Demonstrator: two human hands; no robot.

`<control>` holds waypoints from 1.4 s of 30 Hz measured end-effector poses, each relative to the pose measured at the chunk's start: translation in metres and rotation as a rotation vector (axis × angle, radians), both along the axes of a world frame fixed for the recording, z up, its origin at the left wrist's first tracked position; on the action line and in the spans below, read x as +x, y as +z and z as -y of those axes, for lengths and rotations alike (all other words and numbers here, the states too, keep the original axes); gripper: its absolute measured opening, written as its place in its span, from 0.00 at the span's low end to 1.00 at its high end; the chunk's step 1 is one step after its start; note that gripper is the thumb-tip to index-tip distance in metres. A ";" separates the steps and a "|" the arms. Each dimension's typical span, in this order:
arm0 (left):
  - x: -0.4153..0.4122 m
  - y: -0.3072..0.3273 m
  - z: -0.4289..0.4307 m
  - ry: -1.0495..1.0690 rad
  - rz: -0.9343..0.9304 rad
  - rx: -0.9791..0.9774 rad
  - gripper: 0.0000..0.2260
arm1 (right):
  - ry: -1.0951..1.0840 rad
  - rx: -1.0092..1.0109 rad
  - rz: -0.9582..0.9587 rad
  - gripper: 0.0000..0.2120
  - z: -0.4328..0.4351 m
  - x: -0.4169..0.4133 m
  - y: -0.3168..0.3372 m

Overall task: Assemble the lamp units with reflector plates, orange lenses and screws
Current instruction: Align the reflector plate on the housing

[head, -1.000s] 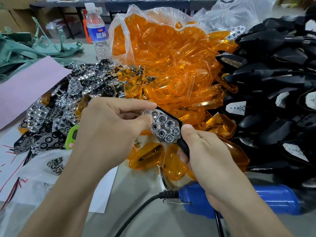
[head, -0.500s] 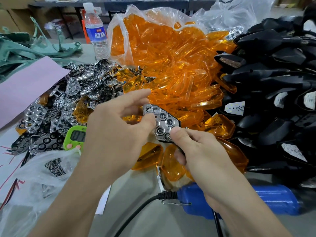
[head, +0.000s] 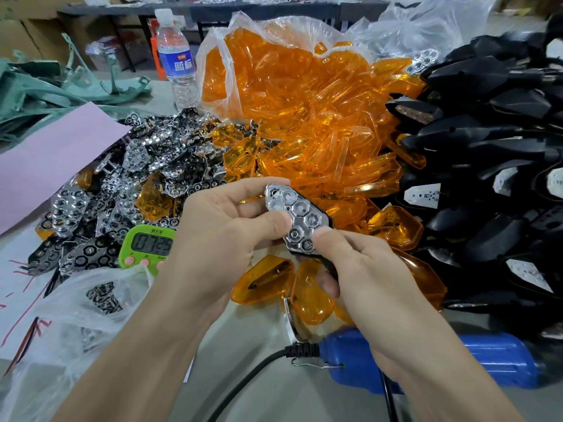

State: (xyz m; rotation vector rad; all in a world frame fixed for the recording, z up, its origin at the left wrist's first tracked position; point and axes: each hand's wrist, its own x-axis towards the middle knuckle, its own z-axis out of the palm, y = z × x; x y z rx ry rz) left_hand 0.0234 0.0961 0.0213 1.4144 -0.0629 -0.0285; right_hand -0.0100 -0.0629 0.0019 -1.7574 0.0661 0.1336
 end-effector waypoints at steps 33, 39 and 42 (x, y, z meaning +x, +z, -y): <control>0.009 -0.002 -0.008 -0.287 0.072 -0.184 0.21 | 0.038 0.356 -0.109 0.26 -0.023 -0.010 0.010; 0.001 -0.012 0.007 -0.264 0.059 -0.038 0.17 | -0.167 0.381 0.029 0.28 -0.027 -0.013 0.011; -0.006 -0.011 0.012 -0.286 0.088 -0.041 0.13 | -0.224 0.336 0.096 0.29 -0.026 -0.013 0.010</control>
